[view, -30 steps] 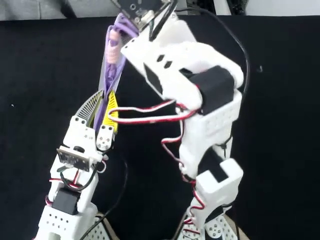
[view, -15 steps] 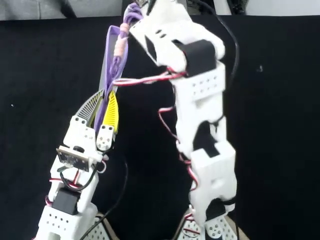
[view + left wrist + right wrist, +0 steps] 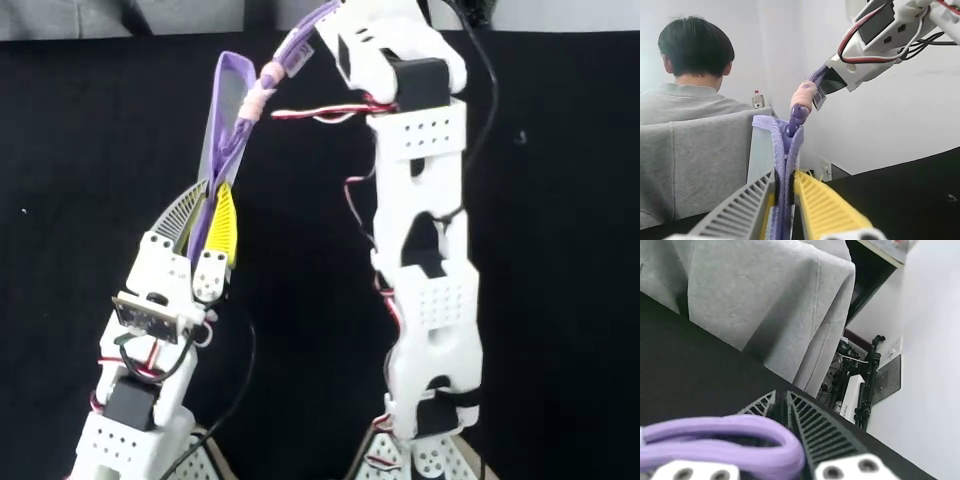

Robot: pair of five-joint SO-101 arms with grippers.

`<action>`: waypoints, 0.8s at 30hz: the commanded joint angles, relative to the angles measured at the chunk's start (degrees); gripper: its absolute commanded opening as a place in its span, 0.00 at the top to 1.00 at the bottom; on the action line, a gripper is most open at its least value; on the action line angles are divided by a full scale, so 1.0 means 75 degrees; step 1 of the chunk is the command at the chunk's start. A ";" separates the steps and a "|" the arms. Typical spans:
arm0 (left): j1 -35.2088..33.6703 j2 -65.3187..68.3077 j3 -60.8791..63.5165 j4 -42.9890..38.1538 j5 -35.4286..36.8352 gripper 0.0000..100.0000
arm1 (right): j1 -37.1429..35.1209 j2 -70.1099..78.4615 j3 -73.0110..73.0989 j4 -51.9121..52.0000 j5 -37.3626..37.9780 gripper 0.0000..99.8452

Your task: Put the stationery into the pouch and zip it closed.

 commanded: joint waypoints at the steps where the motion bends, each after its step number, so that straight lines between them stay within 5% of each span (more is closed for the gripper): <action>1: 0.0006 -0.0059 -0.0205 -0.0117 0.0082 0.97 | -0.0094 -0.0498 -0.0955 0.1078 0.0070 0.98; 7: -0.0018 -0.0059 -0.0217 -0.0117 0.0082 0.97 | -0.1067 -0.1119 -0.2081 0.3833 0.0738 0.98; 11: 0.0006 -0.0059 -0.0217 -0.0129 0.0082 0.97 | -0.1219 -0.1635 -0.1659 0.3833 0.0867 0.97; 18: -0.0029 -0.0059 -0.0193 -0.0129 0.0082 0.97 | -0.1747 -0.2854 -0.0182 0.3833 0.0903 0.71; 24: -0.0029 -0.0059 -0.0193 -0.0129 0.0082 0.97 | -0.2825 -0.4413 0.2714 0.3821 0.2790 0.71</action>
